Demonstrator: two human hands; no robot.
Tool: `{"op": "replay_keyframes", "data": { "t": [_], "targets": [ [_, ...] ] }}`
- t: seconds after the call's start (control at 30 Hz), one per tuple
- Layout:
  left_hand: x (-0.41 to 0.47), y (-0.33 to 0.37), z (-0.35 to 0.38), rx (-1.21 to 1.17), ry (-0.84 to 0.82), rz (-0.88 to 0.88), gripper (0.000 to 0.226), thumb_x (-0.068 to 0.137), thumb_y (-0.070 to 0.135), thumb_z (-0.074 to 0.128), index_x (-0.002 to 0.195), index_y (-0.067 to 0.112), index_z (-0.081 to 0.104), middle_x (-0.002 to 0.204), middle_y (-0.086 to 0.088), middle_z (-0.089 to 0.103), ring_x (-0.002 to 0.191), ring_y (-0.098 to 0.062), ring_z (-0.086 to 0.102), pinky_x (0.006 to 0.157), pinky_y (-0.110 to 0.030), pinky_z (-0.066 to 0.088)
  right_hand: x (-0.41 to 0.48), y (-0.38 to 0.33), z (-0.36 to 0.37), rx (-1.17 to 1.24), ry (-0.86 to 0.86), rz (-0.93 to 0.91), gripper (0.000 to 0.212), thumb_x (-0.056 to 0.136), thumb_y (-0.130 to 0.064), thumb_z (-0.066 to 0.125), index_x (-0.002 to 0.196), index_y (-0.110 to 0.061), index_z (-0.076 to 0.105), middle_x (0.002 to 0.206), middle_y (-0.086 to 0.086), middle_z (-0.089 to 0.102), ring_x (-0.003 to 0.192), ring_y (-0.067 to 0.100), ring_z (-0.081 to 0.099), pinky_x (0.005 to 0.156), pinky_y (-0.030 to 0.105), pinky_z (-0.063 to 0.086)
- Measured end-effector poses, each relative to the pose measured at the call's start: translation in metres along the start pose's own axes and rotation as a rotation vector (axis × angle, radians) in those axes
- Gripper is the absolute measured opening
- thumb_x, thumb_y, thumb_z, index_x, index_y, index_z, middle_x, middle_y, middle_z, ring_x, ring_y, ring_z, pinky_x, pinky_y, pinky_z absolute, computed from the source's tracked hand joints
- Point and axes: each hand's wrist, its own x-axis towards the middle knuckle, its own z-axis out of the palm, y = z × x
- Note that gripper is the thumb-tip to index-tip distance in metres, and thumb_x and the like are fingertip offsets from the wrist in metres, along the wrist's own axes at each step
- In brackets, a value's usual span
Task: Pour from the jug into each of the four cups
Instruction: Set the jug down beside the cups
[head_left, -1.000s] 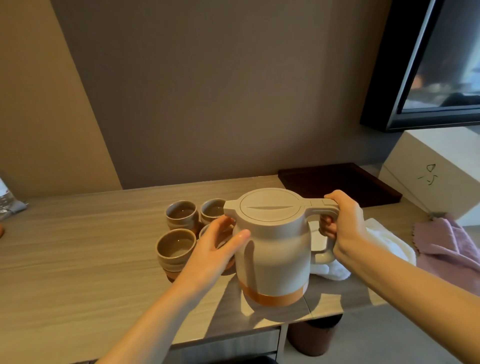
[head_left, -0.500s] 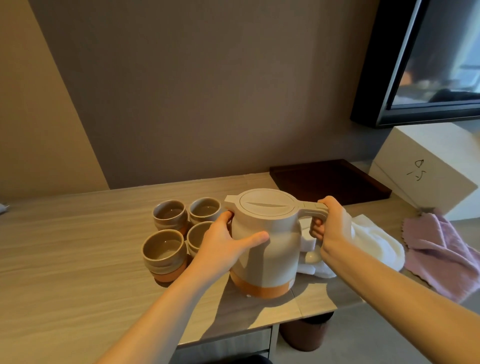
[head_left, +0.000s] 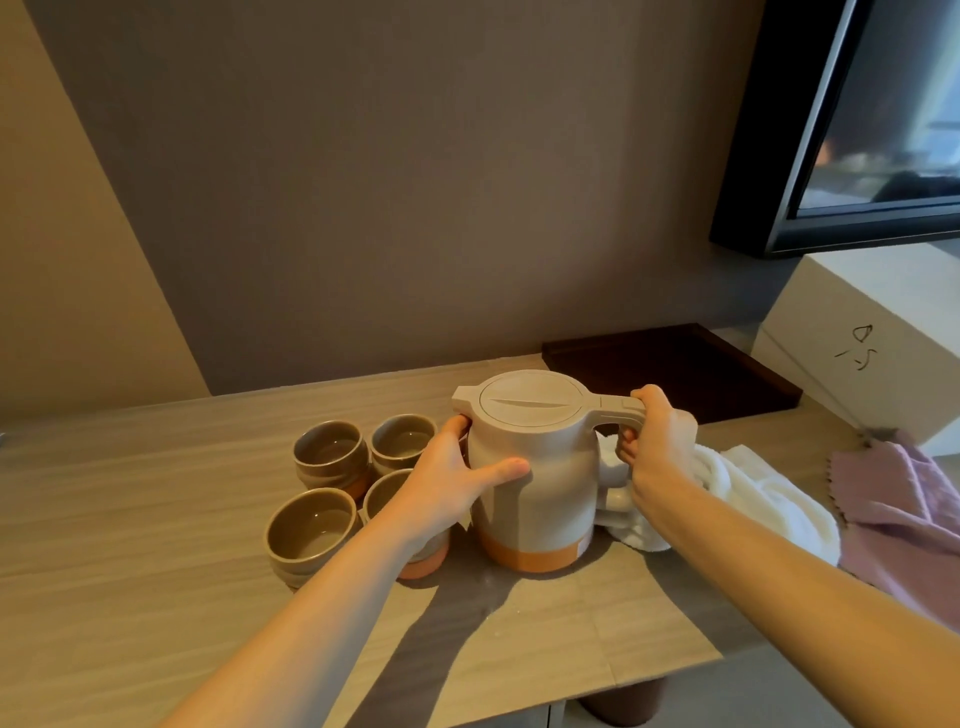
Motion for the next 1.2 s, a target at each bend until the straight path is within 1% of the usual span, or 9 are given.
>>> {"op": "replay_keyframes", "data": {
  "t": [0.1, 0.2, 0.43, 0.57, 0.63, 0.87, 1.0, 1.13, 1.2],
  "targets": [
    [0.013, -0.002, -0.006, 0.042, -0.025, 0.001, 0.082, 0.076, 0.039, 0.078, 0.144, 0.022, 0.035, 0.139, 0.009, 0.050, 0.127, -0.012, 0.046, 0.099, -0.029, 0.045, 0.007, 0.003, 0.007, -0.002, -0.007, -0.019, 0.025, 0.090, -0.031, 0.051, 0.087, -0.008, 0.063, 0.066, 0.006, 0.052, 0.058, 0.012, 0.046, 0.054, 0.023, 0.039],
    [0.022, -0.003, -0.013, 0.082, -0.050, 0.007, 0.088, 0.075, 0.041, 0.077, 0.146, 0.020, 0.031, 0.144, 0.005, 0.047, 0.132, -0.015, 0.044, 0.103, -0.031, 0.042, 0.011, 0.003, 0.014, 0.011, -0.012, -0.022, 0.023, 0.090, -0.029, 0.051, 0.082, -0.011, 0.062, 0.066, 0.006, 0.052, 0.058, 0.011, 0.046, 0.054, 0.023, 0.039],
    [0.020, -0.006, -0.020, 0.099, -0.034, 0.033, 0.085, 0.077, 0.037, 0.076, 0.147, 0.018, 0.031, 0.142, 0.006, 0.047, 0.126, -0.009, 0.044, 0.094, -0.020, 0.041, 0.007, 0.005, 0.020, 0.016, -0.027, -0.012, 0.024, 0.091, -0.028, 0.051, 0.079, -0.011, 0.062, 0.065, 0.005, 0.052, 0.058, 0.011, 0.047, 0.054, 0.022, 0.039],
    [0.014, -0.006, -0.026, 0.097, -0.029, 0.041, 0.094, 0.068, 0.047, 0.075, 0.147, 0.017, 0.034, 0.143, 0.005, 0.049, 0.131, -0.013, 0.046, 0.100, -0.025, 0.044, -0.002, 0.006, 0.019, 0.031, -0.025, 0.012, 0.024, 0.090, -0.027, 0.050, 0.077, -0.011, 0.062, 0.062, 0.004, 0.050, 0.056, 0.011, 0.045, 0.053, 0.022, 0.039],
    [0.009, -0.005, -0.027, 0.111, -0.030, 0.045, 0.097, 0.064, 0.051, 0.074, 0.146, 0.018, 0.035, 0.142, 0.006, 0.050, 0.128, -0.011, 0.047, 0.096, -0.022, 0.044, -0.007, 0.006, 0.017, 0.035, -0.023, 0.033, 0.023, 0.090, -0.027, 0.050, 0.079, -0.011, 0.062, 0.063, 0.004, 0.052, 0.055, 0.010, 0.045, 0.052, 0.021, 0.038],
    [0.000, -0.006, -0.019, 0.110, -0.003, 0.029, 0.094, 0.064, 0.046, 0.081, 0.143, 0.018, 0.038, 0.139, 0.007, 0.051, 0.127, -0.012, 0.048, 0.090, -0.019, 0.046, -0.008, 0.011, 0.007, -0.029, -0.011, 0.018, 0.026, 0.091, -0.030, 0.050, 0.075, -0.012, 0.060, 0.062, 0.005, 0.049, 0.057, 0.012, 0.043, 0.056, 0.024, 0.039],
    [0.000, -0.007, -0.014, 0.103, 0.007, 0.035, 0.092, 0.065, 0.042, 0.085, 0.141, 0.020, 0.038, 0.133, 0.012, 0.052, 0.121, -0.006, 0.047, 0.078, -0.010, 0.045, -0.006, 0.013, 0.003, -0.046, -0.010, 0.004, 0.028, 0.090, -0.031, 0.049, 0.071, -0.012, 0.058, 0.060, 0.006, 0.047, 0.056, 0.014, 0.042, 0.057, 0.026, 0.038],
    [-0.001, -0.006, -0.009, 0.118, 0.023, 0.041, 0.087, 0.065, 0.041, 0.086, 0.137, 0.023, 0.040, 0.124, 0.018, 0.052, 0.116, -0.003, 0.049, 0.070, -0.009, 0.045, -0.003, 0.013, 0.000, -0.021, -0.037, 0.019, 0.032, 0.090, -0.034, 0.049, 0.103, -0.005, 0.055, 0.066, 0.004, 0.048, 0.056, 0.011, 0.043, 0.054, 0.023, 0.038],
    [-0.002, -0.006, -0.007, 0.121, 0.046, 0.046, 0.085, 0.066, 0.040, 0.086, 0.137, 0.024, 0.041, 0.119, 0.022, 0.052, 0.111, 0.000, 0.050, 0.067, -0.006, 0.045, -0.002, 0.014, -0.001, -0.029, -0.043, 0.019, 0.037, 0.092, -0.037, 0.048, 0.112, -0.006, 0.051, 0.070, 0.005, 0.048, 0.060, 0.011, 0.045, 0.056, 0.023, 0.039]
  ]
}}
